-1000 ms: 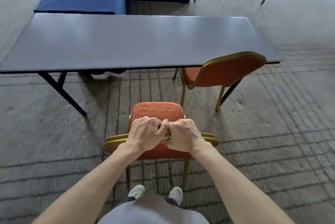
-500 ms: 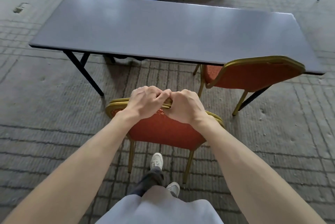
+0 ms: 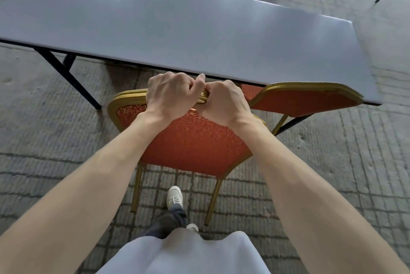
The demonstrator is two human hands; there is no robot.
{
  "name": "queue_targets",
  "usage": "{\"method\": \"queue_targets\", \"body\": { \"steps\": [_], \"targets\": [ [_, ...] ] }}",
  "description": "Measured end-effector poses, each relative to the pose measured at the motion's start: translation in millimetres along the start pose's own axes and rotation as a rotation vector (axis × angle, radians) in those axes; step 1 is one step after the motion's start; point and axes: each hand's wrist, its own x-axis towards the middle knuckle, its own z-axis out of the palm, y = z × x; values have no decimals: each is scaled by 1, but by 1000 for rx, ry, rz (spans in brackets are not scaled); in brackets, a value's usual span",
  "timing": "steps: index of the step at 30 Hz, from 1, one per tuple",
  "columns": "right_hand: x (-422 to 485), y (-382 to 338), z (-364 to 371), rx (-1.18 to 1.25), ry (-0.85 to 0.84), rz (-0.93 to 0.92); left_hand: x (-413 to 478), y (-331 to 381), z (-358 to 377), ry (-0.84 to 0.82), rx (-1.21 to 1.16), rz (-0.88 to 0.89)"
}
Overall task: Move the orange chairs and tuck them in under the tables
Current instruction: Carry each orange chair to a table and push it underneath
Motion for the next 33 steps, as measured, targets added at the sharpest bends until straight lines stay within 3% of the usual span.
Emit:
{"method": "queue_targets", "body": {
  "steps": [14,26,33],
  "targets": [
    [60,22,-2,-26,47,32,60,-5,14,6,28,4],
    [63,20,-3,-40,74,32,66,-6,13,-2,4,26],
    [42,27,-12,-32,61,55,56,6,7,-71,-37,128]
  ]
}}
